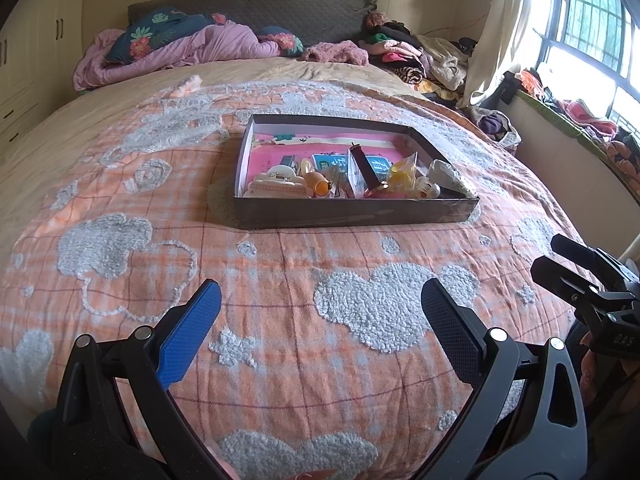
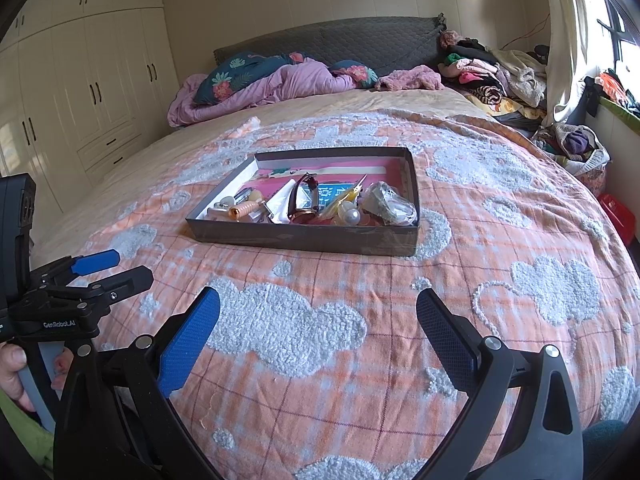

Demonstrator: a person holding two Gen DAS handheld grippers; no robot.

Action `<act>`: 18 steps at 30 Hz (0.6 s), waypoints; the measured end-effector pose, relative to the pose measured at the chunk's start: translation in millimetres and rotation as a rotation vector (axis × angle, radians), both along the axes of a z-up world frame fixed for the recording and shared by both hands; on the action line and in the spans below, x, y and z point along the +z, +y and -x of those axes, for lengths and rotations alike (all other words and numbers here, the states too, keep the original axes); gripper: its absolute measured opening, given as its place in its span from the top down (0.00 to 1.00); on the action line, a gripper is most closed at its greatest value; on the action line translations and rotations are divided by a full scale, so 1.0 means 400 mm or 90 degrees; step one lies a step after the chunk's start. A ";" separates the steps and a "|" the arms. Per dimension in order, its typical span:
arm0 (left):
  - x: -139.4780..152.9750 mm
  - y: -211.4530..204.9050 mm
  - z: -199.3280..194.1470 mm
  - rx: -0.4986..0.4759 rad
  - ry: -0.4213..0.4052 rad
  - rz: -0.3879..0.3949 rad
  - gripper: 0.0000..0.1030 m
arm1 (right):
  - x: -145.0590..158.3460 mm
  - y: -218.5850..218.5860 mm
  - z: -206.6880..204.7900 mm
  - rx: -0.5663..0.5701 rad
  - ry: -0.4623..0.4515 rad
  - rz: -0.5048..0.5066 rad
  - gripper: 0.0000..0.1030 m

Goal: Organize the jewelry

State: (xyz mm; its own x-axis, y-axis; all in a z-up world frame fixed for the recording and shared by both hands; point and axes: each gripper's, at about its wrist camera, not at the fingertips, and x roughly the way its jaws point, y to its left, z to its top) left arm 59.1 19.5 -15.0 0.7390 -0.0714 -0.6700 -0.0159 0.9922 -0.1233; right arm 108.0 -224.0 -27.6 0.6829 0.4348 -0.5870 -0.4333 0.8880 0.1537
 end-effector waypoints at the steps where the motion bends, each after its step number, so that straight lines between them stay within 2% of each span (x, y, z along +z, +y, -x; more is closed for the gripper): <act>1: -0.001 0.001 -0.001 0.000 0.000 0.000 0.09 | -0.001 -0.001 -0.001 0.000 0.000 0.000 0.05; 7: -0.004 0.007 -0.005 0.000 0.005 0.007 0.09 | -0.008 -0.012 -0.009 -0.008 0.001 0.000 0.05; 14: -0.006 0.035 -0.021 0.038 0.020 0.022 0.09 | -0.015 -0.063 -0.055 -0.046 0.015 -0.008 0.05; 16: -0.007 0.061 -0.038 0.060 0.031 0.029 0.09 | -0.012 -0.087 -0.083 -0.069 0.014 -0.005 0.05; 18: -0.011 0.115 -0.075 0.111 0.056 0.021 0.09 | -0.008 -0.129 -0.132 -0.106 0.012 0.000 0.05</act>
